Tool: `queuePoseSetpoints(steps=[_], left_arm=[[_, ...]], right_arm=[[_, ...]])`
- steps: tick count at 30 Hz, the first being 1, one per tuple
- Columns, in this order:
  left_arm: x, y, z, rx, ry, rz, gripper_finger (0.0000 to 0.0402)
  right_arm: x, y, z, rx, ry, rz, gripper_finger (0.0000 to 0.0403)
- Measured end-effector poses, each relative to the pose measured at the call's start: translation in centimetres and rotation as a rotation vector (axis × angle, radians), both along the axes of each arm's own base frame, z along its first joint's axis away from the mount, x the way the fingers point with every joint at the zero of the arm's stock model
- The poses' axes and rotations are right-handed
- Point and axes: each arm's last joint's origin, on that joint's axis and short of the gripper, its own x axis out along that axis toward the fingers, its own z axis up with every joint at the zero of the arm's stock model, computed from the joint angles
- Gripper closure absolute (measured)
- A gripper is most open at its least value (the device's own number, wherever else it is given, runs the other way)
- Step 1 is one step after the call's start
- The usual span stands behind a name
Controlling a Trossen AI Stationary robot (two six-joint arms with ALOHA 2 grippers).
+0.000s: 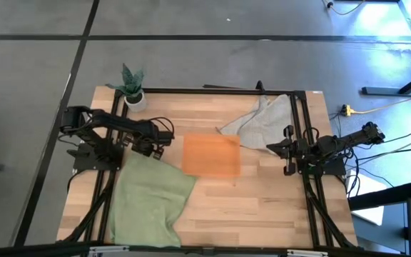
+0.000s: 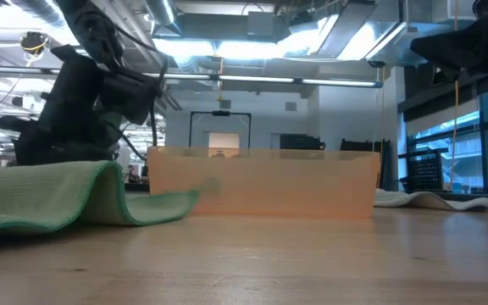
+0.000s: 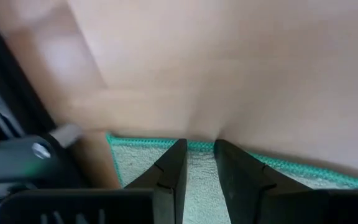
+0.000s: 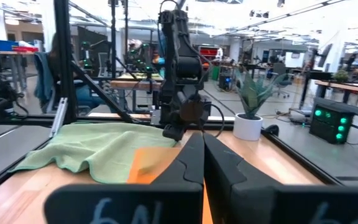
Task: Roll microfiber towels into tight, uniform cylinder then place into a basket
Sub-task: Fold the green microfiber towel
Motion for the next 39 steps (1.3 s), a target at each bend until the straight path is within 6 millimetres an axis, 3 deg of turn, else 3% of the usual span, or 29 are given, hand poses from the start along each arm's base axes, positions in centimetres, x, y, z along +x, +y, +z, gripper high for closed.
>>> queuePoseSetpoints(steps=[15,22,28,31,35,39], left_arm=[[-0.8,3.2,0.1,0.202,0.049,-0.025,0.0321],[-0.2,2.6,2.9,0.294,-0.018,-0.081,0.0321],[-0.4,1.3,7.3,0.394,-0.154,-0.156,0.0321],[-0.9,0.1,9.2,0.418,-0.256,-0.217,0.0321],[-1.7,-1.9,10.6,0.412,-0.370,-0.303,0.0321],[-2.2,-4.0,11.3,0.370,-0.459,-0.378,0.0321]], right_arm=[[0.0,0.0,0.0,0.002,0.000,0.000,0.0400],[0.0,0.0,0.2,0.038,-0.027,0.005,0.0400],[-0.1,0.0,0.7,0.048,-0.065,0.004,0.0400],[-0.4,-0.2,1.9,0.038,-0.090,-0.009,0.0400],[-0.3,-0.1,3.8,0.035,-0.083,-0.010,0.0400],[0.6,0.2,5.2,0.046,0.032,-0.002,0.0400]])
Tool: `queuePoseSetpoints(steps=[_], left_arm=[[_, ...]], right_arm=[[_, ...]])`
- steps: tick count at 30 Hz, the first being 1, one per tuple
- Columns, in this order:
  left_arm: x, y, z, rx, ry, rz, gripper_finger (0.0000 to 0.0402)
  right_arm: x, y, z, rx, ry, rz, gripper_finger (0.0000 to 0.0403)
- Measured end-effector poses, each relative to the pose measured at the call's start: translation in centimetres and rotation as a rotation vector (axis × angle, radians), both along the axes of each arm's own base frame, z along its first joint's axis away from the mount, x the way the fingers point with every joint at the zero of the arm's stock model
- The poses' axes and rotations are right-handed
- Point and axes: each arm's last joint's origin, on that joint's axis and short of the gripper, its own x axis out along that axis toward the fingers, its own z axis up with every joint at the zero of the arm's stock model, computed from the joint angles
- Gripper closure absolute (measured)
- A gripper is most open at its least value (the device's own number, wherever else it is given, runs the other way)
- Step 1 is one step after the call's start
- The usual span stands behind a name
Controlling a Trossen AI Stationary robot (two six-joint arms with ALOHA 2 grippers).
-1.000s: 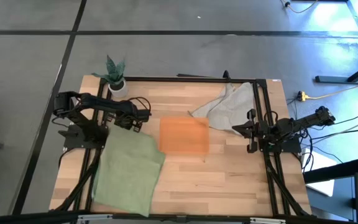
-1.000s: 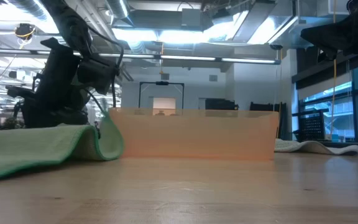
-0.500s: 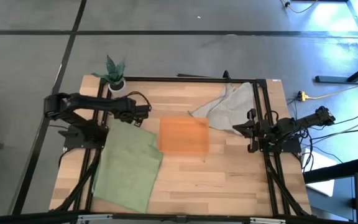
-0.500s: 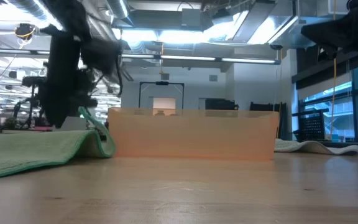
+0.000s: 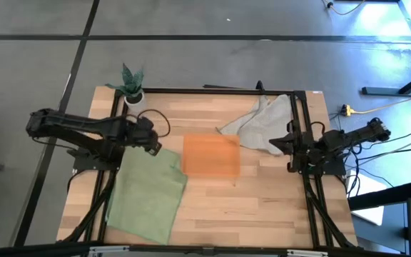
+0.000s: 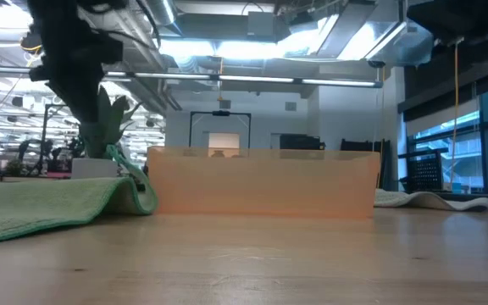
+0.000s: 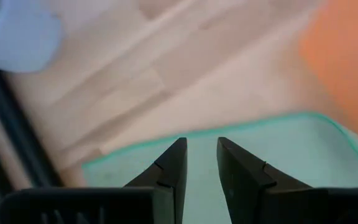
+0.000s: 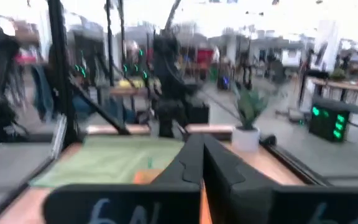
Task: Roll microfiber towels into tight, uniform cylinder then place into a basket
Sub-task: Fold the green microfiber towel
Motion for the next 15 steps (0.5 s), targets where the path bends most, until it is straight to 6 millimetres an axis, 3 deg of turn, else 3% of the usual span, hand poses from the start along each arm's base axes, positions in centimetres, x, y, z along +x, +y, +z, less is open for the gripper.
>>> queuePoseSetpoints(steps=[7,15], left_arm=[[-0.4,-3.7,0.1,-0.037,-0.046,-0.131,0.0321],[-1.4,-6.7,0.2,-0.050,-0.106,-0.206,0.0321]], right_arm=[[3.7,1.4,2.5,0.058,0.248,-0.001,0.0400],[11.3,4.5,1.9,-0.011,0.541,0.065,0.0400]])
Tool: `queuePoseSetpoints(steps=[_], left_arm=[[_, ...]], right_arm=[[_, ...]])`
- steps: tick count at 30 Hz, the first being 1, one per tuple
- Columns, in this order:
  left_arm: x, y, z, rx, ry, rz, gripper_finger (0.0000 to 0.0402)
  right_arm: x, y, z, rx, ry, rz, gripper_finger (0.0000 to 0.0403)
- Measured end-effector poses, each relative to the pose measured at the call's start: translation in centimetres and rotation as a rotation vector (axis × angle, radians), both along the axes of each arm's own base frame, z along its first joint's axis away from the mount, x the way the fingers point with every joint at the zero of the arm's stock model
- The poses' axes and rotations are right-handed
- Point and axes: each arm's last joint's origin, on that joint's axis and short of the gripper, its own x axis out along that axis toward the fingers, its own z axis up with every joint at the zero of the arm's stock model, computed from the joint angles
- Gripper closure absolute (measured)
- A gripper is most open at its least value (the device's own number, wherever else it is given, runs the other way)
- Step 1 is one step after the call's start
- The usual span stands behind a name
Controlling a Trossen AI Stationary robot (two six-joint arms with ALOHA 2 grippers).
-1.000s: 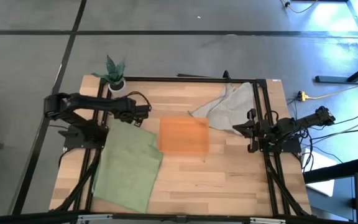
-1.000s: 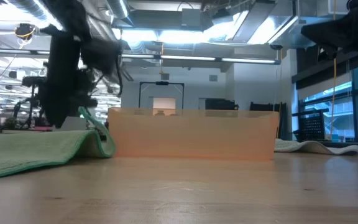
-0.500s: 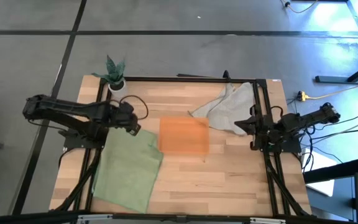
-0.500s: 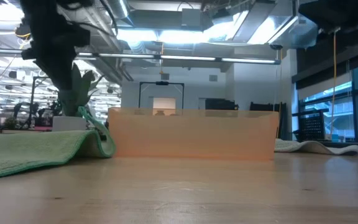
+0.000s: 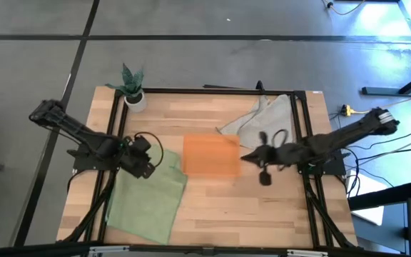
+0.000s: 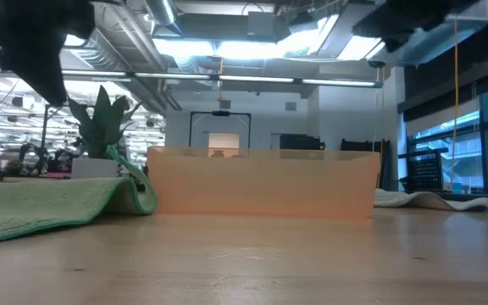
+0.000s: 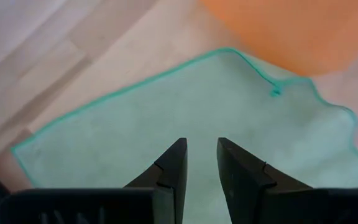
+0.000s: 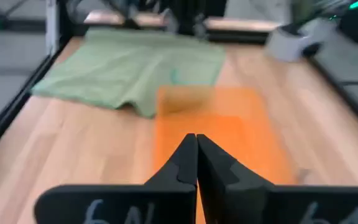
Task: Roll microfiber towels into tight, uniform cylinder then place into a basket
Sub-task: Fold the green microfiber towel
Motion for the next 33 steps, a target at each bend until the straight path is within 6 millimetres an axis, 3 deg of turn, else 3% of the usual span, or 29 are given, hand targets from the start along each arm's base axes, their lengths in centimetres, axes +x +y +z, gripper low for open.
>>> queuePoseSetpoints(steps=[9,17,21,26,33], left_arm=[[-0.7,-1.9,0.1,0.000,-0.073,-0.043,0.0321],[-0.8,-2.6,0.2,0.017,-0.114,-0.073,0.0321],[-0.9,-2.7,0.2,0.032,-0.126,-0.078,0.0321],[-1.0,-2.9,0.3,0.030,-0.128,-0.091,0.0321],[-1.4,-3.4,0.2,0.022,-0.130,-0.115,0.0321]], right_arm=[[7.9,3.6,-3.3,0.006,0.223,0.183,0.0400],[14.3,6.1,-5.0,0.007,0.269,0.296,0.0400],[17.7,6.5,-5.8,-0.029,0.258,0.239,0.0400],[21.4,5.8,-5.4,-0.062,0.223,0.106,0.0400],[23.6,5.5,-4.7,-0.127,0.221,0.127,0.0377]])
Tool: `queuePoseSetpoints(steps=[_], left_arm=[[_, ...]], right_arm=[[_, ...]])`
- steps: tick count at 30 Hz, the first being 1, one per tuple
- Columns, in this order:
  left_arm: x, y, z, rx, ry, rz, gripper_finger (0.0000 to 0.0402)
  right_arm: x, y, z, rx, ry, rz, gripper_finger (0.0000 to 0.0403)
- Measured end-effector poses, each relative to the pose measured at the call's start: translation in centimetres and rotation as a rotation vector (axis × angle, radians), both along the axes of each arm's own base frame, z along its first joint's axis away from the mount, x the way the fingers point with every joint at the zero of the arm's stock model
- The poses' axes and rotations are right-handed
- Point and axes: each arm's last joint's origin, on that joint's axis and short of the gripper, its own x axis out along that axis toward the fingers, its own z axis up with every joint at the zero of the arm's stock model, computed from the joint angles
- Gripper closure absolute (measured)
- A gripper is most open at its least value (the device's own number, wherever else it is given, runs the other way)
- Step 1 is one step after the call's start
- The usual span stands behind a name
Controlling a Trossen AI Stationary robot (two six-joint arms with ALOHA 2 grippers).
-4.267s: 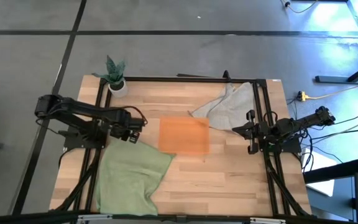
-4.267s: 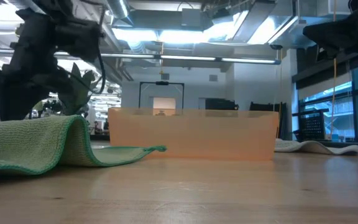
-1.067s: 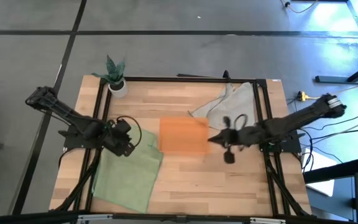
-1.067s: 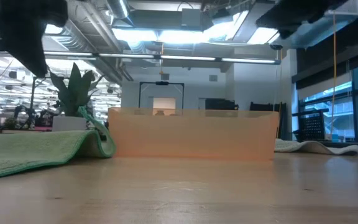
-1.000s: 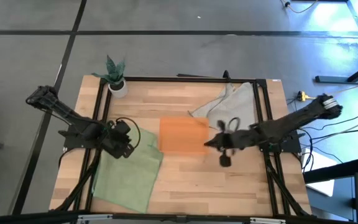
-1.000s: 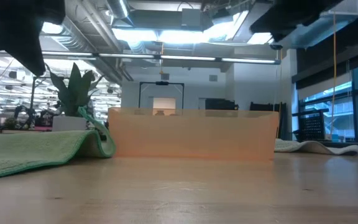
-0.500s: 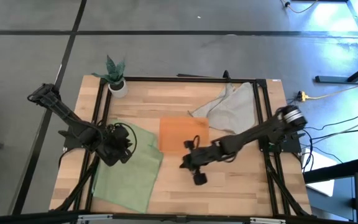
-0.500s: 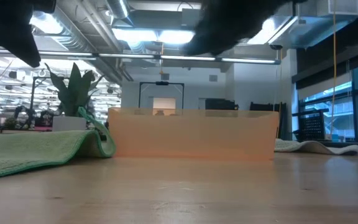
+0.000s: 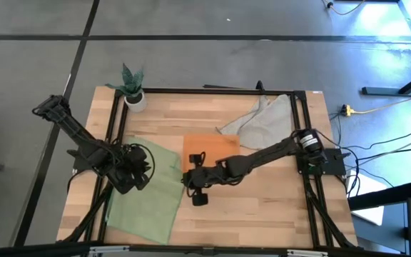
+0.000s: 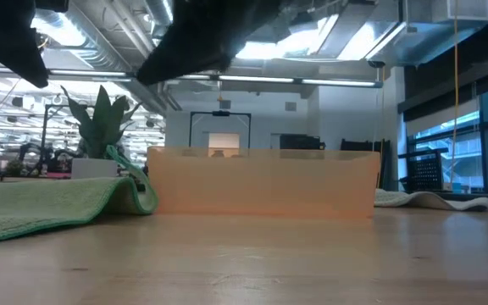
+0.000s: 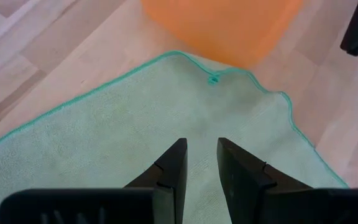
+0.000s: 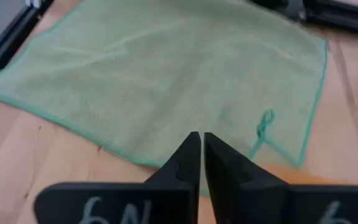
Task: Roll microfiber towels into tight, uniform cylinder then place into a basket
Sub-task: Fold the green microfiber towel
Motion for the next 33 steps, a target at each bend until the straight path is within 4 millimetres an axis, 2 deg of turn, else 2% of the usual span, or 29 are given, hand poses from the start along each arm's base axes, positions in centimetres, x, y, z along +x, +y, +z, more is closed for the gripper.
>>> queuePoseSetpoints(steps=[7,14,19,22,33], left_arm=[[-0.3,-0.3,0.0,0.003,0.001,-0.026,0.0321],[-0.4,-0.5,0.0,0.018,-0.008,-0.038,0.0321],[-0.4,-0.5,0.0,0.026,-0.013,-0.036,0.0321],[-0.4,-0.4,0.0,0.035,-0.019,-0.035,0.0321],[-0.4,-0.4,0.1,0.047,-0.017,-0.049,0.0321]], right_arm=[[0.4,-0.6,-0.4,0.015,0.009,0.015,0.0371],[-0.6,-0.1,-1.6,0.089,0.165,0.159,0.0370],[-1.6,-0.2,-3.5,0.102,0.246,0.120,0.0369],[-2.1,-0.7,-4.8,0.091,0.279,0.028,0.0370],[-2.7,-2.8,-6.3,0.033,0.313,-0.128,0.0370]])
